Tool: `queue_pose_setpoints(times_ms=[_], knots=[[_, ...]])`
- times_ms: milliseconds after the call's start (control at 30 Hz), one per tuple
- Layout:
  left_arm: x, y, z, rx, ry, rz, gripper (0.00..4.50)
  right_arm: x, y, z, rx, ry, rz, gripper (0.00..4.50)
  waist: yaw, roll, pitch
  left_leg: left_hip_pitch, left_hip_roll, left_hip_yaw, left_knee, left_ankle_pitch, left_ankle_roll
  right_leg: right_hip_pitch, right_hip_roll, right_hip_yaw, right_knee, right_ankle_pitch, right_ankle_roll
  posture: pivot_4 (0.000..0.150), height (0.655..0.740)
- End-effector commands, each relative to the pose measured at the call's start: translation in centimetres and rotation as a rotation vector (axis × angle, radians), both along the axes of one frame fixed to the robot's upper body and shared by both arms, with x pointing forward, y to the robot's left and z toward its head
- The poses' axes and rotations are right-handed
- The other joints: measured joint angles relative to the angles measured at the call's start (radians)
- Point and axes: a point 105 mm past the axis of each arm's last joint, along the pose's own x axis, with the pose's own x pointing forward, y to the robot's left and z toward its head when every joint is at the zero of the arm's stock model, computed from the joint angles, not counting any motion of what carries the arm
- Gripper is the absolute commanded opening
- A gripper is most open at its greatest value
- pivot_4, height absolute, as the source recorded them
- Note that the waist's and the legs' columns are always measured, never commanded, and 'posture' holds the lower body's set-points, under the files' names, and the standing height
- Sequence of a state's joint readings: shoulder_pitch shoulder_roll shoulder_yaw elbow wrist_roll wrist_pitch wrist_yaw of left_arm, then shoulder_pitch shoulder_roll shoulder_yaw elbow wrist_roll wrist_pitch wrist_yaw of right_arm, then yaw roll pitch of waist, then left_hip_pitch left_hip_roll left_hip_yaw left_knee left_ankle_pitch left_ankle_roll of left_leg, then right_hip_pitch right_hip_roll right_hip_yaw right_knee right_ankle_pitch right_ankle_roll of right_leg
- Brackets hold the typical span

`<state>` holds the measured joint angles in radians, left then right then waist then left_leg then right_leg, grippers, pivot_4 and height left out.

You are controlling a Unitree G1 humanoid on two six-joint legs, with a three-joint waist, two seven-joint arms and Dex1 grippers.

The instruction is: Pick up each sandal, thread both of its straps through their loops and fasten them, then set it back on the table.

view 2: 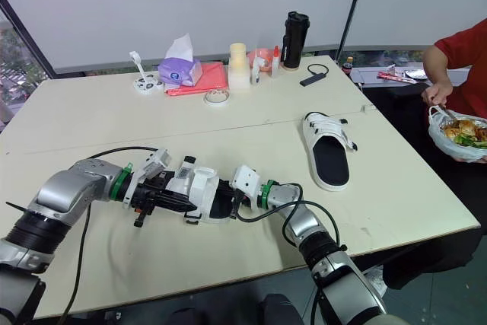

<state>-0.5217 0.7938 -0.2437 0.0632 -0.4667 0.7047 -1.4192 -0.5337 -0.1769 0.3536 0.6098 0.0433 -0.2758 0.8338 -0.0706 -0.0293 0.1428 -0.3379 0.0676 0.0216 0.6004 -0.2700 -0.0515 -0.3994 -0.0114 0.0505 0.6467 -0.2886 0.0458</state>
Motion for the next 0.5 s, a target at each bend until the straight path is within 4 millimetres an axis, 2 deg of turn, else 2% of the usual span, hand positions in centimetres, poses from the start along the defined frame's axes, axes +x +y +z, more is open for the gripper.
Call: queue_pose_setpoints(times_ms=[33,133,233,300,400,500], knots=[[-0.1,0.8,-0.5,0.018,0.031,0.05,0.05,-2.5,-2.7,-8.1,-0.233,0.243,-0.051,0.0,0.0,0.0,0.0,0.0,0.0,0.0,0.0,0.0,0.0,0.0,0.0,0.0,0.0,0.0,0.0,0.15,0.7394],[0.0,0.8,0.8,-0.045,0.033,0.08,0.89,-2.4,-2.7,-8.1,-0.234,0.243,-0.051,0.0,0.0,0.0,0.0,0.0,0.0,0.0,-0.001,0.0,0.0,-0.001,0.001,0.0,0.0,0.0,0.001,0.15,0.7394],[-0.3,1.5,2.4,-0.088,0.02,0.126,2.36,-2.4,-2.8,-8.1,-0.234,0.242,-0.052,0.0,-0.001,0.0,0.0,0.0,0.0,0.0,-0.001,0.0,0.0,-0.002,0.001,0.0,0.0,-0.001,0.002,0.15,0.7394],[-1.0,1.9,2.8,-0.092,0.027,0.127,2.36,-2.4,-2.8,-8.0,-0.234,0.242,-0.053,0.0,-0.001,0.0,0.0,0.0,0.0,0.0,-0.002,0.0,0.0,-0.002,0.001,0.001,0.0,-0.001,0.002,0.15,0.7394],[-3.6,3.0,2.9,-0.058,0.066,0.106,2.36,-2.5,-3.1,-8.2,-0.238,0.245,-0.054,0.0,-0.003,0.0,0.001,-0.001,0.0,0.0,-0.002,0.0,0.0,-0.004,0.001,0.001,0.0,-0.001,0.002,0.15,0.7394],[-5.3,3.5,2.6,-0.039,0.097,0.104,2.36,-2.5,-3.2,-8.2,-0.24,0.246,-0.056,0.0,0.0,0.002,0.003,0.0,0.0,0.0,-0.004,0.0,0.0,-0.007,0.0,0.002,0.0,-0.001,0.0,0.15,0.7394]])
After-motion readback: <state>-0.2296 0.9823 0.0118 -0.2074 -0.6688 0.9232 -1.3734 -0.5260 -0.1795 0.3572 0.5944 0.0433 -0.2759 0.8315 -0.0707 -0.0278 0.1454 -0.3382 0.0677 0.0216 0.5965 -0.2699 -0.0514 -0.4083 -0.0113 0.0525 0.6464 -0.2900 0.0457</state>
